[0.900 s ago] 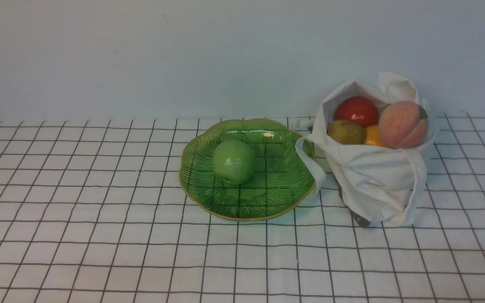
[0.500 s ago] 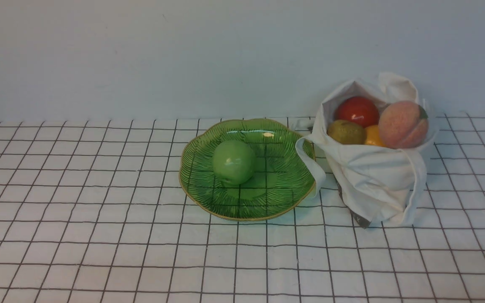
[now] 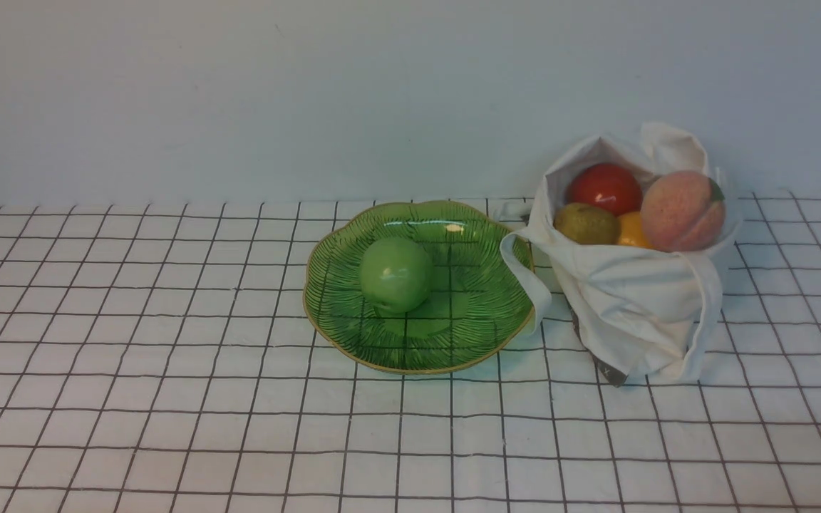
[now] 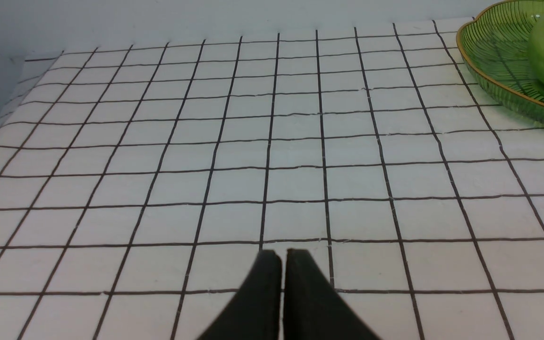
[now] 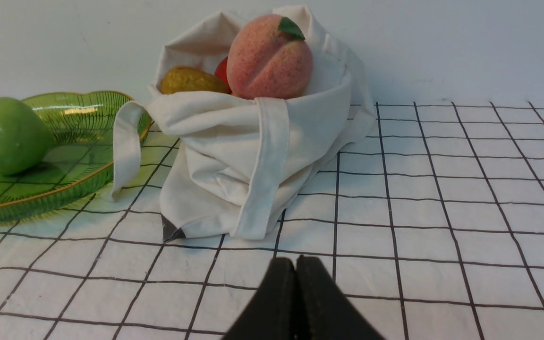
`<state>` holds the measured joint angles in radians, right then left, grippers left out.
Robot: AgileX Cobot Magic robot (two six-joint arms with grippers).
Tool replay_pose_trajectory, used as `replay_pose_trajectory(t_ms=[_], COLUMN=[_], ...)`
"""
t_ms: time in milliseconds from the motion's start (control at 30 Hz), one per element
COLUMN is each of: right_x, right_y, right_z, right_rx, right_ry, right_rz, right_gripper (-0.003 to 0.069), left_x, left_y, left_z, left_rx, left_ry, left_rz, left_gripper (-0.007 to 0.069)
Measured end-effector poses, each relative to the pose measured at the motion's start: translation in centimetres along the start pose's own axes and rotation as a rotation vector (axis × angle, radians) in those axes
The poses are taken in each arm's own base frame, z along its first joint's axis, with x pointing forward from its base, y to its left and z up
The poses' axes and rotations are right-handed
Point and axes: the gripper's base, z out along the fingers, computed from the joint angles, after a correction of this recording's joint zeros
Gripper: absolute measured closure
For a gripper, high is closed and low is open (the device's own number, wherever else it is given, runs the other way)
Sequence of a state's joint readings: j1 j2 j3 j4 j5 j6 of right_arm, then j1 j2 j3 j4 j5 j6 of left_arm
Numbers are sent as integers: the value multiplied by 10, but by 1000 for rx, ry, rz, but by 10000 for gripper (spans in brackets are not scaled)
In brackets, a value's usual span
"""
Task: Take the fruit out of the bag on the white checkered tablecloth and place them on the plate.
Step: 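Reach into the cloth bag and grasp the peach with the right gripper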
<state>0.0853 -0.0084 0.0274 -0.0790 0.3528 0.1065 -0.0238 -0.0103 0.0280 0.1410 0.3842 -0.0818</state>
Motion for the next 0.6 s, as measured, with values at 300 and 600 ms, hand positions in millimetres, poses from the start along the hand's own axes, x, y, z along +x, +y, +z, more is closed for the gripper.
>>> replay_pose_trajectory(t_ms=[300, 600], right_x=[0, 0], right_y=[0, 0], right_z=[0, 0], right_rx=[0, -4], right_ry=[0, 0], right_rz=[-2, 20], right_gripper=[673, 673], left_x=[0, 0], left_y=[0, 0], left_z=[0, 0], left_rx=[0, 0], left_ry=[0, 0], left_rz=[0, 0], left_gripper=[632, 632])
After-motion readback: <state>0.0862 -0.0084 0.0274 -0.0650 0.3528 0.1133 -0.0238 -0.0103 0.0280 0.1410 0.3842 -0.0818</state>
